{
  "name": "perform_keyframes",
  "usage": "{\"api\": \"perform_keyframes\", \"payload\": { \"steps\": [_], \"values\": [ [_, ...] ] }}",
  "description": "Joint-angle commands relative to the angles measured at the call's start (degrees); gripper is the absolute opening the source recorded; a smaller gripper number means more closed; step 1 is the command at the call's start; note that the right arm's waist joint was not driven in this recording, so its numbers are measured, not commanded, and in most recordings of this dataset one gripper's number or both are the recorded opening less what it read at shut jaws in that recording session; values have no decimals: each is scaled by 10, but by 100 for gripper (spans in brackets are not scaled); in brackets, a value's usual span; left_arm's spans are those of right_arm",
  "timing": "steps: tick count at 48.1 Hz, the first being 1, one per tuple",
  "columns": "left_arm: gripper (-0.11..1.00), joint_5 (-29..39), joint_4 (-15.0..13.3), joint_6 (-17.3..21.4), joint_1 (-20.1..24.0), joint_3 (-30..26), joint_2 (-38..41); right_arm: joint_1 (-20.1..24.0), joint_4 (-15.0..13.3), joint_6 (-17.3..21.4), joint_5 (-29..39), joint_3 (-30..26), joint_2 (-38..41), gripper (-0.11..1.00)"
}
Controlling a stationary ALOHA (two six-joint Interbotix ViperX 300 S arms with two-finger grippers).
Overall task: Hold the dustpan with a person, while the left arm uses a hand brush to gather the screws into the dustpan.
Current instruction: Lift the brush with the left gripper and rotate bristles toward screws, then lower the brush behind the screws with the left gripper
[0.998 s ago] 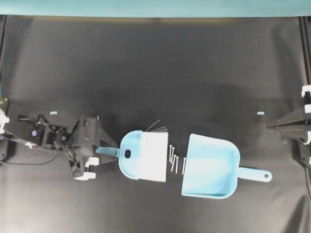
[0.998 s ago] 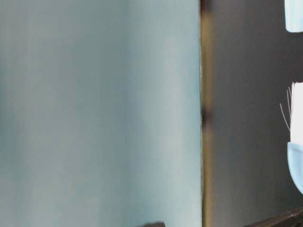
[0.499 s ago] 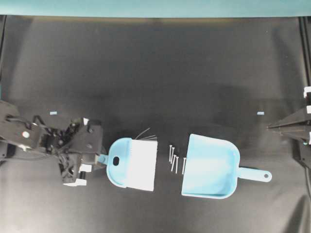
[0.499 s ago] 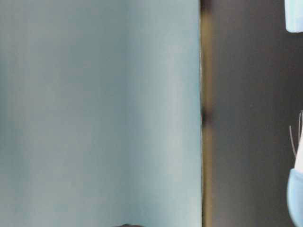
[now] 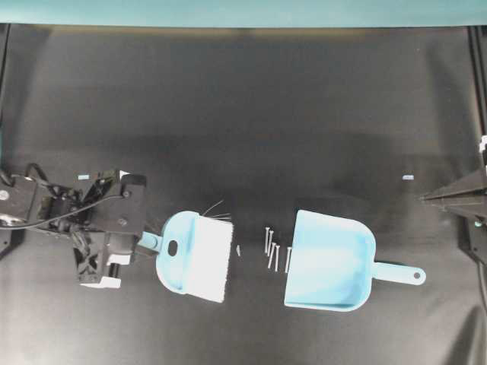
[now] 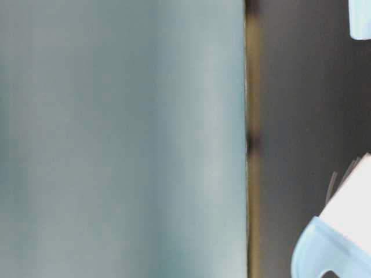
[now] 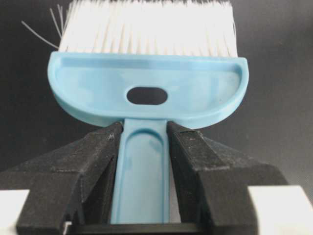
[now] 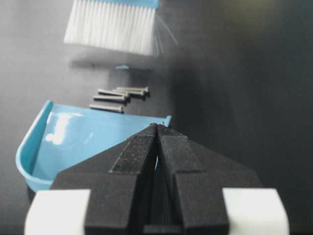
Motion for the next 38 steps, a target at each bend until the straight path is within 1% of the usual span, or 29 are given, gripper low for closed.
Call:
{"api": "perform_keyframes", "payload": {
  "steps": [1,12,23,29,38],
  "values": [
    [33,-4,2,7,3,-14,-7,0,0,-4,-3,-3,2,1],
    [33,-5,2,13,10,-18,-17,0,0,-4,-3,-3,1,1],
    [33,39,2,10,12,-38,-27,0,0,-4,-3,-3,1,1],
    [33,85,2,8,13,-59,-25,0,0,-4,-4,-3,1,1],
    [33,204,2,9,30,-112,-19,0,0,-4,-3,-3,1,1]
  ]
}}
